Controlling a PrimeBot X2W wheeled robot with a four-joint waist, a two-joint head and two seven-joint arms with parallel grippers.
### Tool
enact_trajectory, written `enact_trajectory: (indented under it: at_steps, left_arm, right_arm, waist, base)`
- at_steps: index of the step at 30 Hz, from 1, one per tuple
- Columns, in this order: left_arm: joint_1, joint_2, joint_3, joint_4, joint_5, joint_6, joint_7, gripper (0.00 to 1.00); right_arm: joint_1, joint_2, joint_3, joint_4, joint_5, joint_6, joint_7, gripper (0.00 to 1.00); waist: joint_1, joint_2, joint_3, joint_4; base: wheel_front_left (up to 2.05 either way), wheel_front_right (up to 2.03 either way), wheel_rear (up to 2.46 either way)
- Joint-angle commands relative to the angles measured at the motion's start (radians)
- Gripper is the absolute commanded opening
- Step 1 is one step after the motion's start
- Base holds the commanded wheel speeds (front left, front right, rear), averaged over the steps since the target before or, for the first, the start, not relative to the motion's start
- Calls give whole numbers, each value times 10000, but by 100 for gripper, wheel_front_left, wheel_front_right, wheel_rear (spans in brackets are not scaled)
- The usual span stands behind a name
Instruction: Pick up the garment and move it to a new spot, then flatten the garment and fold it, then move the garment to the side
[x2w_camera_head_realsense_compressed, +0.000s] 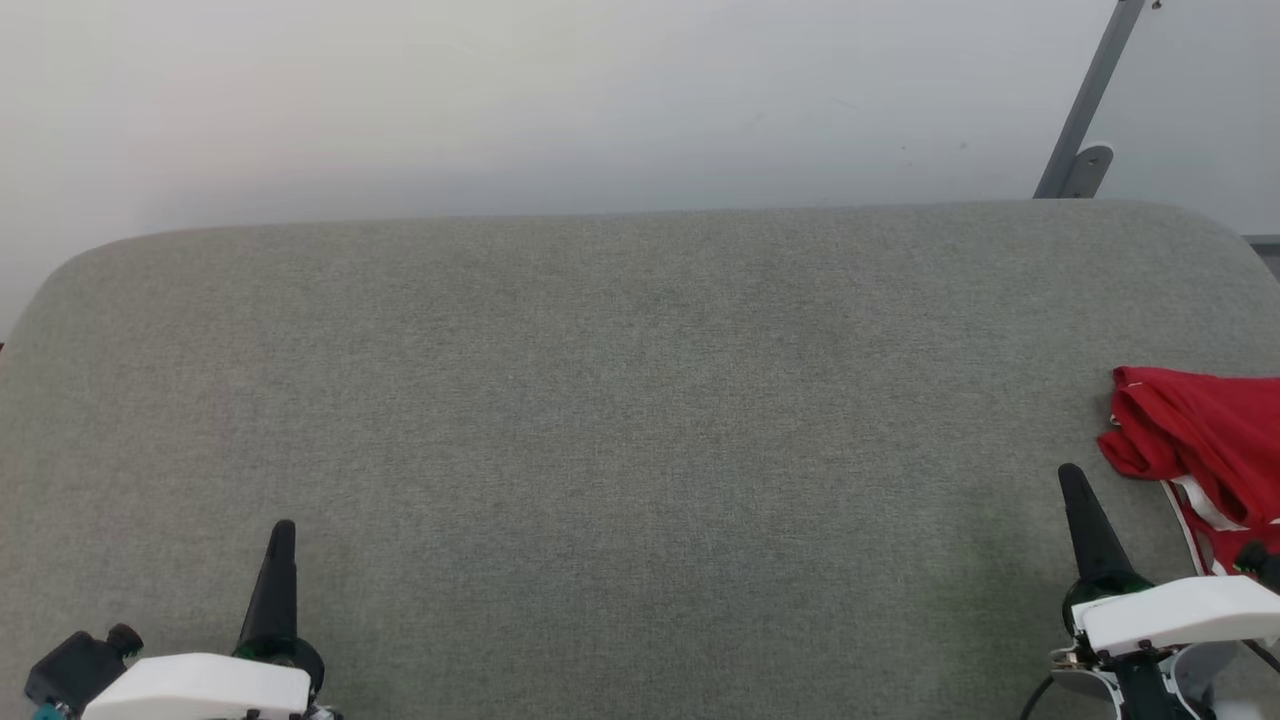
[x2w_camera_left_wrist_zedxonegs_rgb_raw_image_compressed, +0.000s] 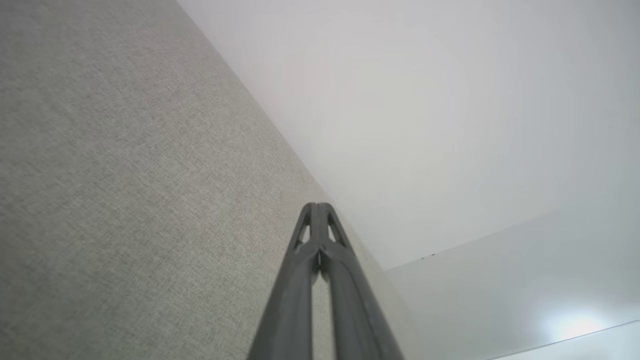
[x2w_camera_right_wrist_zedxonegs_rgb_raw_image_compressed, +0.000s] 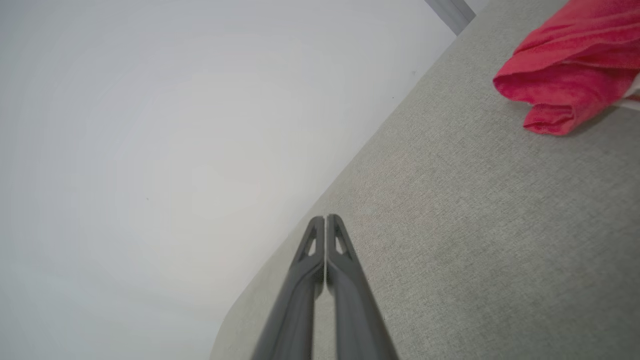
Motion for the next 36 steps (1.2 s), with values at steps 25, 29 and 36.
enact_trajectory:
  at_steps: [25,29,36]
  left_arm:
    - [-746,-228,173,242,-2309,2,698,0]
    - [-801,-264,194,290,-2583,3,797,0]
    - [-922,-318,223,354,-3053,2,935,0]
  right_arm:
    - [-397,218,-118,43,2420,1,450,0]
    - [-425,248,-133,63,2737,0,512,0]
    - [-465,297,-155,97,3203,0,600,0]
  waist:
    - [0,-1,-9,-112]
    - [0,-1,-10,-130]
    - [0,-1,-12,-158]
  base:
    - [0,0,0]
    - [0,0,0]
    - [0,0,0]
